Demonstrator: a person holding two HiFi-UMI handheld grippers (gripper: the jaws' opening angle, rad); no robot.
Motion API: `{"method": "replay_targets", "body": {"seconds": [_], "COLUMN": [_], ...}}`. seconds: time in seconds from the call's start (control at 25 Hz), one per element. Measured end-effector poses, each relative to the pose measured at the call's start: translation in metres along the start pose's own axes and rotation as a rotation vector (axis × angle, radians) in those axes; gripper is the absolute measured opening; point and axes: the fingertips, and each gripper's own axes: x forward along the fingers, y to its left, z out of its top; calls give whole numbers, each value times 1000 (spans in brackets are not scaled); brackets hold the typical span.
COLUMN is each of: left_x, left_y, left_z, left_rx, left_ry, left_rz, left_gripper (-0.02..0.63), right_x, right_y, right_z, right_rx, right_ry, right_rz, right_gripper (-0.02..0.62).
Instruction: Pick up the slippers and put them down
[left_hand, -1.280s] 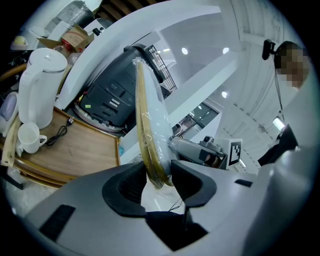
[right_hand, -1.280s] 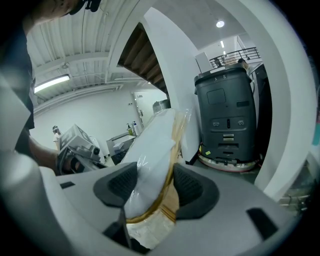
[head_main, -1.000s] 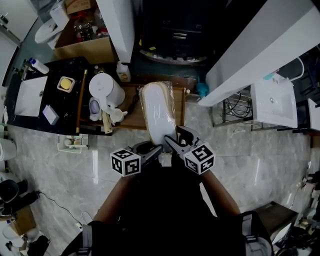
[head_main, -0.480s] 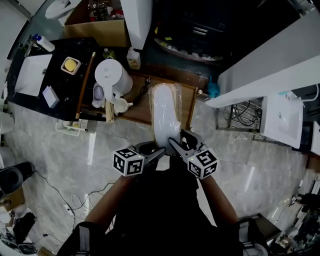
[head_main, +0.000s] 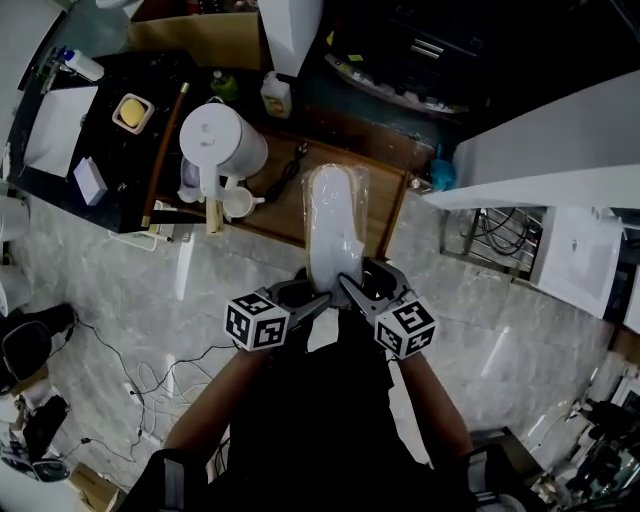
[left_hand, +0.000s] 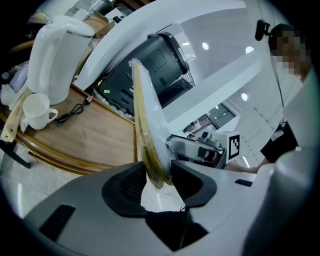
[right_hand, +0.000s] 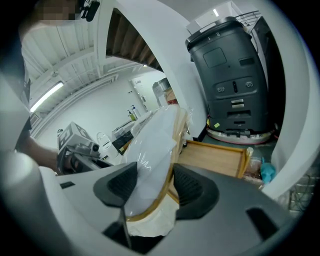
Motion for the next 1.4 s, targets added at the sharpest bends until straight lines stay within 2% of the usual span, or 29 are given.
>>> {"method": "replay_targets", "body": {"seconds": [0.64, 1.4], "left_x": [76, 111], "left_y": [54, 108], "left_z": [-11, -31], "left_rx": [-96, -132], "left_ry": [11, 71], "left_rz": [33, 81], "left_gripper": [160, 160], "right_x": [31, 70], "right_y": [-78, -116], "right_z": [-46, -90], "right_rx": [59, 123], "right_ry": [88, 160], "right_rz": [-22, -17], "right_gripper": [230, 230]}}
